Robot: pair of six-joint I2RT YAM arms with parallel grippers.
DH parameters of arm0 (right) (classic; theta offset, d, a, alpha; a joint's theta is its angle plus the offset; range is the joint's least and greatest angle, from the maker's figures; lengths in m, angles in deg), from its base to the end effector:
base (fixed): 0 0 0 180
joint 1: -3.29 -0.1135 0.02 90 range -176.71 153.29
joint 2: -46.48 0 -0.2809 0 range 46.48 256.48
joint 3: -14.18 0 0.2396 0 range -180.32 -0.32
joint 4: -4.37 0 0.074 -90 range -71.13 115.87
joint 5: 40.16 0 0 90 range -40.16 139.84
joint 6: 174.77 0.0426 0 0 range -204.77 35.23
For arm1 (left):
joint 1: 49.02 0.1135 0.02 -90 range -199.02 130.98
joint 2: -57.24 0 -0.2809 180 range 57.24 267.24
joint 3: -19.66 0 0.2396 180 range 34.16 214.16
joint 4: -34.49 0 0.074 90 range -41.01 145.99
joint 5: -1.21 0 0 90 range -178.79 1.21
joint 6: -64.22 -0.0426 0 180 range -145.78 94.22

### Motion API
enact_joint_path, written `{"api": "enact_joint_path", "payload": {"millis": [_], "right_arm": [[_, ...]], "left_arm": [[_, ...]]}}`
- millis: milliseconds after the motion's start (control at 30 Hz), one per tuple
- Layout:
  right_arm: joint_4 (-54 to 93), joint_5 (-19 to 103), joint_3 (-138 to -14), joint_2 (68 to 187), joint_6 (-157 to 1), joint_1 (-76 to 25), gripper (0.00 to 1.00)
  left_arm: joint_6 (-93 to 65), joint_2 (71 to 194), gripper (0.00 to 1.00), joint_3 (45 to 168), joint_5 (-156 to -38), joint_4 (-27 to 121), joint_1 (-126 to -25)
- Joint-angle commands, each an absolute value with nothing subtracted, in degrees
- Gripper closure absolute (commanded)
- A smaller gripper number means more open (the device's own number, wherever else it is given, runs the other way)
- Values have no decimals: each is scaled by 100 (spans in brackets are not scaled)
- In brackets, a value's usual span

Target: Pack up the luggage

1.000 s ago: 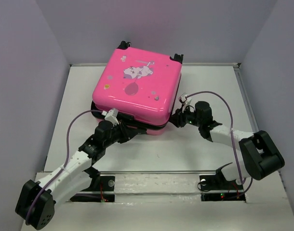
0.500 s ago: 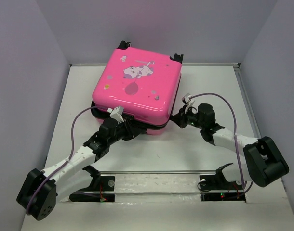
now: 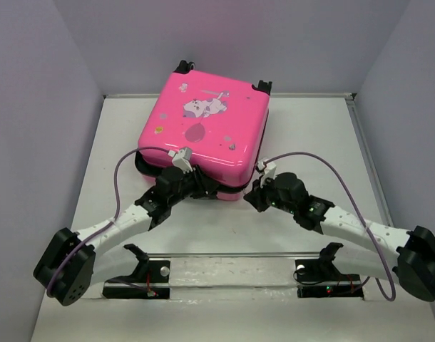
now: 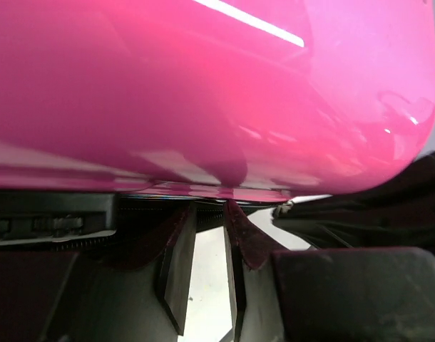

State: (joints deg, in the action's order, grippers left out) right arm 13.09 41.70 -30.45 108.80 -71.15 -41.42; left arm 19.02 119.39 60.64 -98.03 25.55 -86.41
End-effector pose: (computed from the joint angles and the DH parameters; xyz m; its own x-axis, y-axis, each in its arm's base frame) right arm 0.1534 0.1603 0.2378 -0.4924 -0.1595 -0.8556 -0.6900 0.6707 0.2721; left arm 0.1751 -0.1424 0.2508 -0.6296 -0.3942 -0.6695 0.3952 0.5795 -0.7128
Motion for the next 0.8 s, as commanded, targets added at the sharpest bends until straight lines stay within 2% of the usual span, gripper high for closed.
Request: {"api": "enact_joint_path", "payload": {"millis": [0, 133, 300, 367, 467, 500, 567, 600, 700, 733, 767], "right_arm": [[2414, 4253, -3196, 10396, -6431, -4951, 93], [1977, 4613, -3503, 10553, -6228, -5392, 93], [1123, 5606, -4355, 11993, -5727, -5683, 93], [1131, 6273, -4522, 12214, -5630, -5683, 93], [1210, 6618, -4585, 12180, -5691, -5683, 93], [1210, 6618, -4541, 12084, -5709, -5683, 93], [1271, 6592, -4497, 12022, -5718, -5622, 93], [1298, 6592, -4479, 11996, -5726, -5622, 93], [1350, 6505, -4409, 11855, -5779, -5516, 93], [1359, 6409, -4391, 11802, -5797, -5464, 93], [1368, 6373, -4382, 11776, -5823, -5463, 93]], "left_arm": [[1720, 12262, 66, 6430, -9503, 1867, -8768], [1729, 12561, 66, 6545, -9407, 1744, -8936], [1711, 12353, 66, 6685, -9337, 1865, -9217], [1545, 11616, 60, 7062, -8951, 2785, -9217], [930, 10685, 38, 7886, -8082, 4691, -9156], [659, 10560, 24, 8542, -7671, 5610, -8869], [473, 10550, 16, 9091, -7569, 6153, -8263], [385, 10550, 15, 9094, -7805, 6155, -7302], [357, 10611, 16, 8734, -8920, 5867, -5646], [532, 10768, 17, 8629, -9837, 5604, -4535], [690, 10839, 18, 8489, -10229, 5384, -4115]]}}
